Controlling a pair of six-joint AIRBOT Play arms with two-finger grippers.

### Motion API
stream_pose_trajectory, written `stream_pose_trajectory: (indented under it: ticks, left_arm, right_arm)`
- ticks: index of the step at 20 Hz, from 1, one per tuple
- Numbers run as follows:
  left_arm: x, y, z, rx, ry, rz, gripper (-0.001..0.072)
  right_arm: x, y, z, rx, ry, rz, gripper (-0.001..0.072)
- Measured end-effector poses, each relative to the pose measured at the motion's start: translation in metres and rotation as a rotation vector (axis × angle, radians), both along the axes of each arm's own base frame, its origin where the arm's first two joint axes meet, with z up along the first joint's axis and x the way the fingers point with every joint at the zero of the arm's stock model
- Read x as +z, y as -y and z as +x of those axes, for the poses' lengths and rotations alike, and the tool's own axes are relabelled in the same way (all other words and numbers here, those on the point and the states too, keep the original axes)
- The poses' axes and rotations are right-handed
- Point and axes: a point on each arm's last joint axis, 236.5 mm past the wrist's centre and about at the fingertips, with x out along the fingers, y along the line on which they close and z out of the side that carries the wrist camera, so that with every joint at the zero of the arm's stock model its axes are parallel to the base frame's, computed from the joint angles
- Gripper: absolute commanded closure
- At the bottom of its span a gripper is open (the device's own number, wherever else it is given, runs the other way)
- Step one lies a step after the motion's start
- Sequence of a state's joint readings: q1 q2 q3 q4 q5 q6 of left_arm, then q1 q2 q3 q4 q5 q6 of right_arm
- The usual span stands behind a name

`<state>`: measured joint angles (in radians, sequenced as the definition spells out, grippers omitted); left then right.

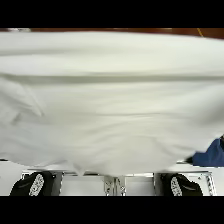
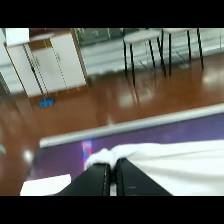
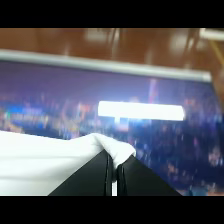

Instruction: Fold the shirts.

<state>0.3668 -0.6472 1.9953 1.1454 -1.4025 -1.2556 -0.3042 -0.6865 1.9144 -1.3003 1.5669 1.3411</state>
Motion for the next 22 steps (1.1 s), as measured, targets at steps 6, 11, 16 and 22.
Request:
stream_pose_trajectory:
  ticks: [6, 11, 16, 22]
  left_arm:
    - [-0.113, -0.018, 0.052, -0.019, -0.376, -0.111, 0.0666]
    - [-0.246, -0.036, 0.150, -0.070, -0.620, -0.324, 0.0666]
    - [-0.370, -0.056, 0.259, -0.043, -0.718, -0.520, 0.0666]
    - [-0.470, -0.047, 0.336, -0.020, -0.780, -0.629, 0.0666]
  right_arm:
    - [-0.139, 0.022, 0.041, -0.027, -0.511, 0.126, 0.0639]
    - [-0.261, 0.035, 0.136, -0.021, -0.664, 0.247, 0.0639]
    - [-0.337, 0.008, 0.281, 0.017, -0.467, 0.281, 0.0639]
    - [-0.411, -0.018, 0.365, -0.015, -0.313, 0.296, 0.0639]
